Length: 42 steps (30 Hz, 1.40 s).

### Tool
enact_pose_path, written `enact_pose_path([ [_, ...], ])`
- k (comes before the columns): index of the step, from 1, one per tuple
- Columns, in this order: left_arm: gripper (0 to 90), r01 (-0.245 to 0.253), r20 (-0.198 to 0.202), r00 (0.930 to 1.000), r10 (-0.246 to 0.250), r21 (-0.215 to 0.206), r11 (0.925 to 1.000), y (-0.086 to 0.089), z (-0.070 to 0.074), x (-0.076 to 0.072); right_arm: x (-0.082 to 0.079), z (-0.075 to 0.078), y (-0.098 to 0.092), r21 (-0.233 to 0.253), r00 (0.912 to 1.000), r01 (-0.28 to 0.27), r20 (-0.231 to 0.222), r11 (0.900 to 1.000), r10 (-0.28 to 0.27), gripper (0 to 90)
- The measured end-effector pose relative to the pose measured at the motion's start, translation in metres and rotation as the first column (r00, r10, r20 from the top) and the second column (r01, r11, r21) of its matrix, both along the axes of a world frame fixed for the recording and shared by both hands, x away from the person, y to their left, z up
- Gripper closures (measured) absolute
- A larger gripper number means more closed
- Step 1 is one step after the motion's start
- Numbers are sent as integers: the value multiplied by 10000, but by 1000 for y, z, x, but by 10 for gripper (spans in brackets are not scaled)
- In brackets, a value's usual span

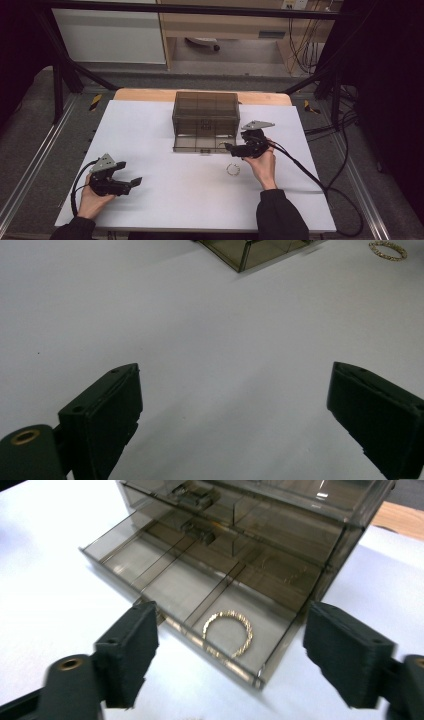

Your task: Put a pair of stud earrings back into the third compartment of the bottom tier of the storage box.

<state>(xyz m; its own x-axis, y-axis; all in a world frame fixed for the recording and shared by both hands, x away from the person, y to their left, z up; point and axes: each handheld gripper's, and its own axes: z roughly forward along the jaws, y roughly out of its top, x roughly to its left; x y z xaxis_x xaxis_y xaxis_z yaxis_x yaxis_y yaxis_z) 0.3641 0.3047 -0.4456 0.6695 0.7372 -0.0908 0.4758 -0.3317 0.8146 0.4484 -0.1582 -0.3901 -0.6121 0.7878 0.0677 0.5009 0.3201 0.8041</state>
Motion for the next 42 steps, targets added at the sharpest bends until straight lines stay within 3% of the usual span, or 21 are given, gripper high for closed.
enact_pose_path([
  [4,74,-17,3,10000,17,0,10000,0,0,0,-10,0,-7,93,10000,-76,-25,9999,76,108],
  [9,74,-24,-1,10000,24,3,10000,0,0,0,-21,-7,-14,83,9997,-194,-141,9998,195,58],
  [20,74,-33,1,10000,33,5,10000,0,0,0,-33,-33,-23,-39,9978,-156,-640,9999,153,70],
  [26,74,-29,12,10000,29,-13,10000,1,0,0,-37,-48,-23,-364,9947,-58,-1023,9993,20,156],
  [29,74,-16,10,10000,16,-19,10000,0,0,0,-40,-51,-21,-380,9942,166,-1055,9991,-205,260],
  [42,74,12,39,10000,-12,-30,10000,0,1,-1,-44,-59,-17,-766,9906,253,-1318,9967,-352,586],
])
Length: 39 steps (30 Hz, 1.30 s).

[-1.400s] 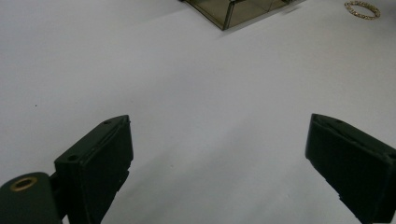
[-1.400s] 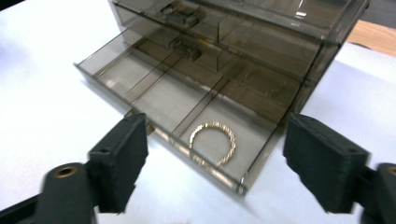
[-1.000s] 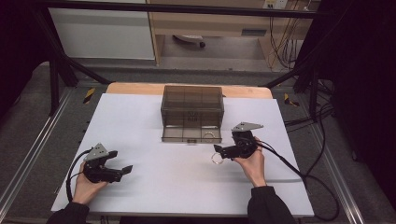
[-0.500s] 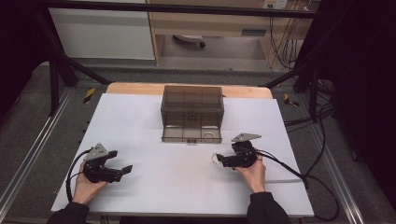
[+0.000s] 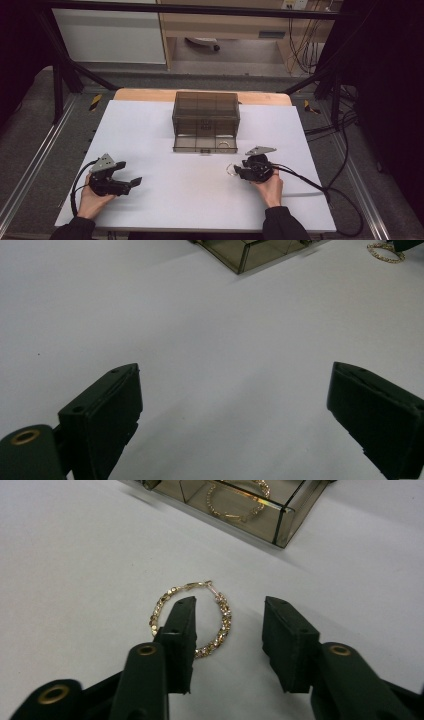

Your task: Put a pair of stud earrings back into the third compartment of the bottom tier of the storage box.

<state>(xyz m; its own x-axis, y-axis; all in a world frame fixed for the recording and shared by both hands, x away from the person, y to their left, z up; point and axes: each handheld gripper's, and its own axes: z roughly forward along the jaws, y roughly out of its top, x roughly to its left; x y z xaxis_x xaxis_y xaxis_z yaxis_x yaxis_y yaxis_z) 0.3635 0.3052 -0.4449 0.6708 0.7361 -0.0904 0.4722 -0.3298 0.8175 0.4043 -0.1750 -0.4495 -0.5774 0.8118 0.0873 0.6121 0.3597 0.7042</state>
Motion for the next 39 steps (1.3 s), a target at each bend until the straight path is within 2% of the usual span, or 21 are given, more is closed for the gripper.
enact_pose_path([
  [4,74,3,0,10000,-3,12,10000,0,0,0,-1,-1,1,-36,10000,1,-9,10000,-1,687],
  [13,74,5,-8,10000,-5,31,10000,0,0,0,-2,-2,2,3,10000,-29,-13,10000,29,780],
  [19,74,-3,-24,10000,3,16,10000,-1,-1,0,-1,-1,2,30,9999,3,-117,10000,-2,786],
  [28,74,3,-27,10000,-3,23,10000,-1,-1,0,0,-1,2,-83,9997,197,-120,9998,-198,854],
  [39,74,17,-9,10000,-17,53,10000,-1,0,0,0,0,2,-68,9995,236,-194,9997,-238,867],
])
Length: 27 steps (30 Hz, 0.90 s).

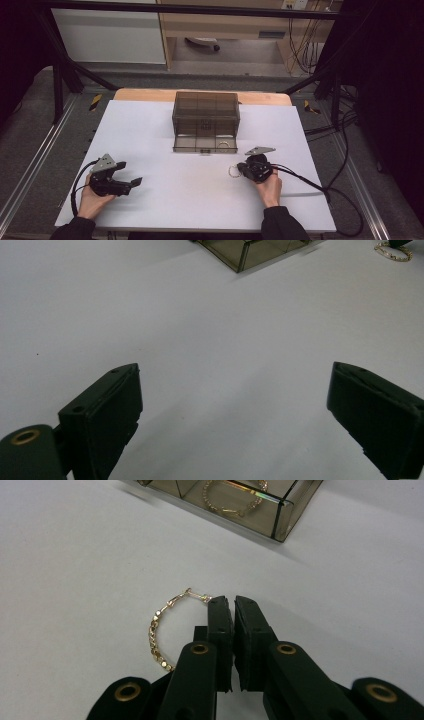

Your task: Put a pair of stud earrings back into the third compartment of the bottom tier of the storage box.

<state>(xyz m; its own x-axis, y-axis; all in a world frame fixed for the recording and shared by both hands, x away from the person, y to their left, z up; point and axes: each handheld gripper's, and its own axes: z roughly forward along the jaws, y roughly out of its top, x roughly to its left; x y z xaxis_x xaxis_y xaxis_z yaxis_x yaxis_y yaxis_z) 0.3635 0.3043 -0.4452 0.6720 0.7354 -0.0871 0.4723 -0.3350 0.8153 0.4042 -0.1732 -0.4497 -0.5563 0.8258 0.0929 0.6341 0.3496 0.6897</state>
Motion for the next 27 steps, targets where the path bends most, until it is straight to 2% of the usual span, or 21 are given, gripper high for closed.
enact_pose_path([
  [8,74,2,5,10000,-2,21,10000,0,0,0,-1,2,-1,56,10000,-41,-27,10000,41,871],
  [27,74,11,5,10000,-11,30,10000,0,0,0,-5,17,-10,308,9996,38,296,9995,-47,871],
])
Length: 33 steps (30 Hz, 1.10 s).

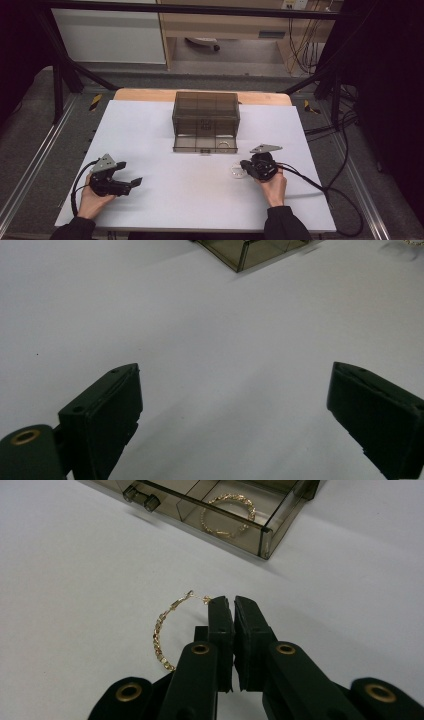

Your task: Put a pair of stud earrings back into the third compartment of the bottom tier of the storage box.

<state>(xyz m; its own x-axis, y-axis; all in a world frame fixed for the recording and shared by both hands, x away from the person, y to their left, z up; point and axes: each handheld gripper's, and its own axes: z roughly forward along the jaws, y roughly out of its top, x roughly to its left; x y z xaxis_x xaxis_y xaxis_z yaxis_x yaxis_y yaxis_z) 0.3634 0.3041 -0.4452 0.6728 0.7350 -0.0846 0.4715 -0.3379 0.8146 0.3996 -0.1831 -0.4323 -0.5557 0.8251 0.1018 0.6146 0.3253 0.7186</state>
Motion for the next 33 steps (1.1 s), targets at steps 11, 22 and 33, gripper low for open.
enact_pose_path([
  [11,74,6,-8,10000,-6,4,10000,0,0,0,-2,9,-6,130,9998,65,198,9999,-67,871],
  [22,74,18,-36,10000,-18,46,10000,-1,-1,1,-3,17,-7,335,9995,112,301,9994,-123,871],
  [33,74,22,-59,10000,-22,66,10000,-1,-1,1,-1,29,0,461,9982,-4,606,9989,-24,871],
])
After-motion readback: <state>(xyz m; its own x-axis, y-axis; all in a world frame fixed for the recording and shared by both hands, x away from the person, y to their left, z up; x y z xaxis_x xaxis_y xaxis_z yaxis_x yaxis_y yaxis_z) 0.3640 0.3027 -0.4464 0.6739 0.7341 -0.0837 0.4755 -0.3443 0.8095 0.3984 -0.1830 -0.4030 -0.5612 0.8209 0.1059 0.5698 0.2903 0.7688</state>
